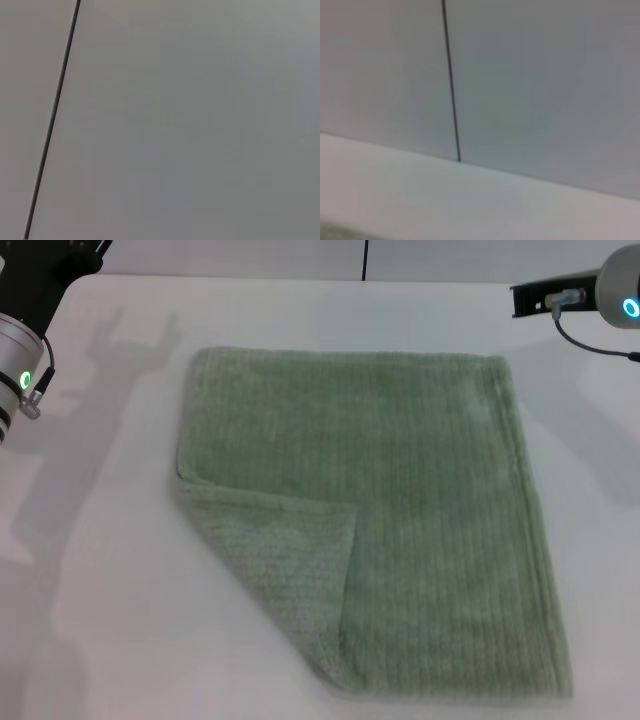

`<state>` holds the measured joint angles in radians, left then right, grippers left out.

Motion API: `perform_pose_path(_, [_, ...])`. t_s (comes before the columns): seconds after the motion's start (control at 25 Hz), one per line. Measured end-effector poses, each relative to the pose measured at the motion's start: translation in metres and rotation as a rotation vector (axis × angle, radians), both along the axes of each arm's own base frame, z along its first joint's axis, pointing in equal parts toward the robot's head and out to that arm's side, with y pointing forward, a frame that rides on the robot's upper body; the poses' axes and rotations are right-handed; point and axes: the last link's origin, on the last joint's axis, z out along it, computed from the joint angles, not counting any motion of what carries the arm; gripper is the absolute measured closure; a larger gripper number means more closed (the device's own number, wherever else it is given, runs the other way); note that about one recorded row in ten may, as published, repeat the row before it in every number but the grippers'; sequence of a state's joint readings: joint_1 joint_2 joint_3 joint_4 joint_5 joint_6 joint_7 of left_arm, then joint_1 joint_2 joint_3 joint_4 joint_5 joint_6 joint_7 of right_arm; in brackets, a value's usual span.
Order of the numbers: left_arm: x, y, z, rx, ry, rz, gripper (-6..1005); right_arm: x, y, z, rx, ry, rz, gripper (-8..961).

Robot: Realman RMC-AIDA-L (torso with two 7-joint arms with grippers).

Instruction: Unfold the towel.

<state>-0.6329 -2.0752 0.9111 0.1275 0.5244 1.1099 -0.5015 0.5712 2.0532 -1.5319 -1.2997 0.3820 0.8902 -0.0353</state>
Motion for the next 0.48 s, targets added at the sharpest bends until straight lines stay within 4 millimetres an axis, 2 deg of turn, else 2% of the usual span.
perform_pose_path(0.48, [0.001, -0.0019, 0.0011, 0.008, -0.003, -0.015, 193, 0.0051, -0.004, 0.0013, -0.192, -0.037, -0.058, 954])
